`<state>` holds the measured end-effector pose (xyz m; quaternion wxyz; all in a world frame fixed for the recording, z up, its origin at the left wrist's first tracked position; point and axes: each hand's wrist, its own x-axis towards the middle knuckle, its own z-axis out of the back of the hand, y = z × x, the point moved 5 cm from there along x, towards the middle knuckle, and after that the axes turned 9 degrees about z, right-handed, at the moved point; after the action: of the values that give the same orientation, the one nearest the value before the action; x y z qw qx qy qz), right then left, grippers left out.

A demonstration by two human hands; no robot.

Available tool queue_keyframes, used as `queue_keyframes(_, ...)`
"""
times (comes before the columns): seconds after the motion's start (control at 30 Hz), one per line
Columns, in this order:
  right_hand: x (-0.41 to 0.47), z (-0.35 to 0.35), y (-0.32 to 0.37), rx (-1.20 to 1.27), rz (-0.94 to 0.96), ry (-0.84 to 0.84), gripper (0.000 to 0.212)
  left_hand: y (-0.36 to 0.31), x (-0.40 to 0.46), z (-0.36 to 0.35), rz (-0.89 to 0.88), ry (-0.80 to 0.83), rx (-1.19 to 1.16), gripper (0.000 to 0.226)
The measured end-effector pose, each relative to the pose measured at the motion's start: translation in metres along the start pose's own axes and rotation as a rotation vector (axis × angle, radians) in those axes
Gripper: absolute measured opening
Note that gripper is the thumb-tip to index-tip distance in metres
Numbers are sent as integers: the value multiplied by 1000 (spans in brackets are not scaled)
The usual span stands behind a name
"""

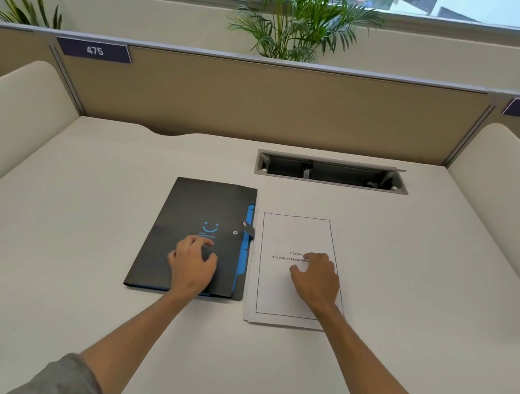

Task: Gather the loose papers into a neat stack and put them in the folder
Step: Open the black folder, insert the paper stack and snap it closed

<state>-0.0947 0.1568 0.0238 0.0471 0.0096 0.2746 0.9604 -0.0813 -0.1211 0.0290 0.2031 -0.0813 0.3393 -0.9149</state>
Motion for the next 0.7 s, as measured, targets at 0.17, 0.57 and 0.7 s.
queue_keyframes(0.17,2,18,-29,-116,-100,-54,54,-22,-12,-21,-92,78,-27,15)
queue_keyframes(0.57,8,31,-50,-235,-237,39,52,-42,-36,-63,-276,207,356,46)
queue_keyframes(0.7,11,30,-49,-227,-244,45,51,-42,-34,-61,-299,174,348,41)
